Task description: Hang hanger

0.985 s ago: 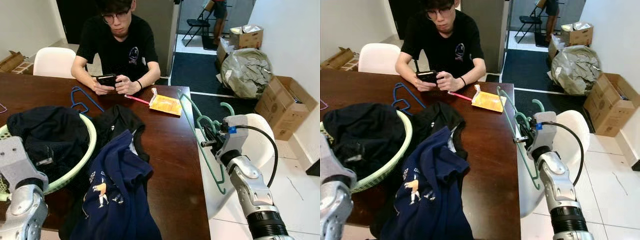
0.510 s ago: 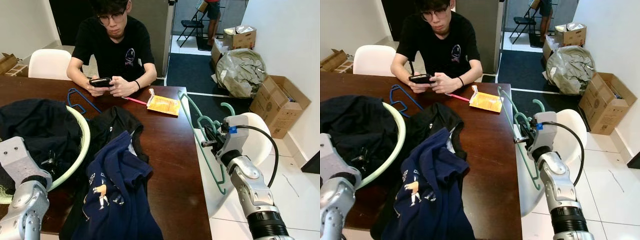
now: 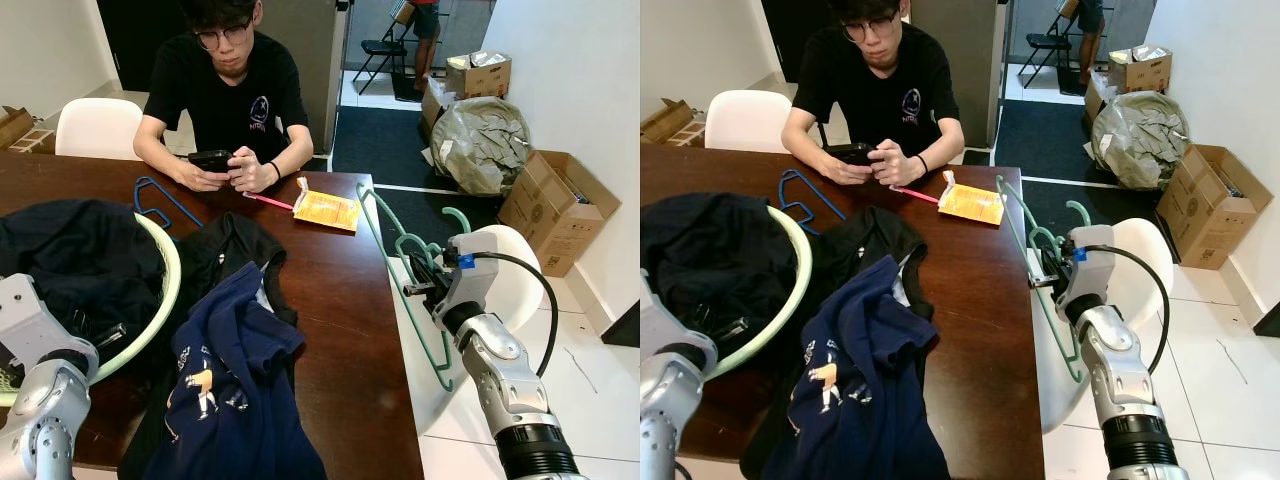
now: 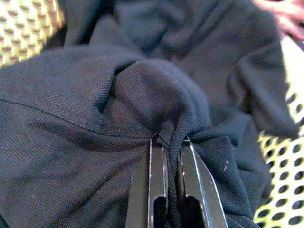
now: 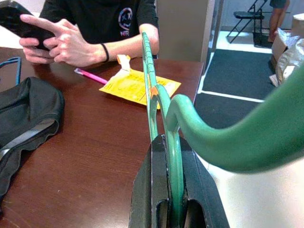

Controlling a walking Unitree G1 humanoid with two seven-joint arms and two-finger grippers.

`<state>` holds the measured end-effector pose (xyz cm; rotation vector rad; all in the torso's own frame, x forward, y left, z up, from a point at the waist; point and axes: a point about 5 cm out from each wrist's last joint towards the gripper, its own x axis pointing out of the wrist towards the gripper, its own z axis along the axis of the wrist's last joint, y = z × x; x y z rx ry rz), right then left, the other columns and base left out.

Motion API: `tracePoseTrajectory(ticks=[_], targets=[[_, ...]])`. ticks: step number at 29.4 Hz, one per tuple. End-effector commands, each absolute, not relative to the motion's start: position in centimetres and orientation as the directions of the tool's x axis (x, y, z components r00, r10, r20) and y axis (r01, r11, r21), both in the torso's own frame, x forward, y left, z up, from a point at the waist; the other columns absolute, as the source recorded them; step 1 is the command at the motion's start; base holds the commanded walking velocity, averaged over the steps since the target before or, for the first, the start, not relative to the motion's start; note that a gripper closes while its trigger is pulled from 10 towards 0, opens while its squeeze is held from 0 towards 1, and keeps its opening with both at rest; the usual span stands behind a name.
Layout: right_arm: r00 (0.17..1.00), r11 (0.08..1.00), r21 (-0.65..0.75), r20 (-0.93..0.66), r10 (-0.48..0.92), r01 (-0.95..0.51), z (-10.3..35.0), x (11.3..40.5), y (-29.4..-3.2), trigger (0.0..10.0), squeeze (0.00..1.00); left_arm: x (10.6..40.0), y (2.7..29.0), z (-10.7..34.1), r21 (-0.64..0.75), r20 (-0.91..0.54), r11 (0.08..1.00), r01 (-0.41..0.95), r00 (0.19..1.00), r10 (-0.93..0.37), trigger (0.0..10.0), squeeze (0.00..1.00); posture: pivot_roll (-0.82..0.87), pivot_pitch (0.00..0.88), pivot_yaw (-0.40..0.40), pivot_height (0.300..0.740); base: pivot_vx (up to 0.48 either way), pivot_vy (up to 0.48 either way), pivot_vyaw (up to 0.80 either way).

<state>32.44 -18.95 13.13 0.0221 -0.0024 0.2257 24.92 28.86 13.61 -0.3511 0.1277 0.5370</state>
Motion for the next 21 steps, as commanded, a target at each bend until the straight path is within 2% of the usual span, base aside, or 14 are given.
tracePoseTrajectory(ticks=[1,3,7,10,11,14,15,16,19,21], targets=[[0.975,0.974,0.037,0.013,0.223,-0.223,13.3,32.3,-19.1,10.0,0.00,24.8,29.1,13.8,-0.286,-0.219,0.802,-0.525,0.850,0.479,0.0,0.00,0.09,0.001,-0.060,0.740,0.000,0.000,0.00],[0.974,0.973,0.037,0.012,0.226,-0.226,13.3,32.3,-19.1,10.0,0.00,24.9,29.1,14.4,-0.292,-0.201,0.805,-0.516,0.856,0.476,0.0,0.00,0.09,0.003,-0.059,0.740,0.000,0.000,0.00],[0.966,0.965,0.032,0.021,0.259,-0.259,13.5,32.3,-18.7,10.0,0.00,25.9,28.1,18.2,-0.269,-0.067,0.868,-0.417,0.907,0.416,0.0,0.00,0.09,0.003,-0.061,0.740,0.000,0.000,0.80],[0.966,0.965,0.036,0.022,0.259,-0.260,13.5,32.3,-18.7,10.0,0.00,26.1,27.8,19.2,-0.259,-0.033,0.880,-0.398,0.914,0.404,0.0,0.00,0.09,0.003,-0.061,0.740,0.000,0.000,0.80],[0.965,0.965,0.044,0.025,0.259,-0.260,13.6,32.3,-18.7,10.0,0.00,26.4,27.5,21.0,-0.226,0.030,0.898,-0.378,0.919,0.394,0.0,0.00,0.10,0.003,-0.063,0.740,0.000,0.000,0.80],[0.965,0.964,0.049,0.027,0.259,-0.260,13.6,32.3,-18.7,10.0,0.00,26.6,27.3,22.5,-0.196,0.089,0.908,-0.370,0.915,0.392,0.0,0.00,0.09,0.001,-0.063,0.740,0.000,0.000,0.80],[0.965,0.964,0.053,0.028,0.260,-0.261,13.6,32.3,-18.7,10.0,0.00,26.7,27.3,24.4,-0.170,0.156,0.913,-0.371,0.905,0.396,0.0,0.00,0.09,0.002,-0.061,0.740,0.000,0.000,0.80],[0.965,0.964,0.053,0.028,0.260,-0.261,13.6,32.3,-18.7,10.0,0.00,26.7,27.3,24.4,-0.170,0.156,0.913,-0.371,0.905,0.396,0.0,0.00,0.09,0.002,-0.061,0.740,0.000,0.000,0.80],[0.964,0.962,0.063,0.033,0.263,-0.264,13.6,32.3,-18.7,10.0,0.00,26.2,27.5,30.7,-0.064,0.387,0.912,-0.405,0.832,0.397,0.0,0.00,0.10,0.000,-0.061,0.740,0.000,0.000,0.80],[0.964,0.962,0.064,0.034,0.263,-0.265,13.6,32.3,-18.6,10.0,0.00,26.1,27.5,31.7,-0.052,0.421,0.911,-0.409,0.818,0.392,0.0,0.00,0.10,0.000,-0.061,0.740,0.000,0.000,0.80]])
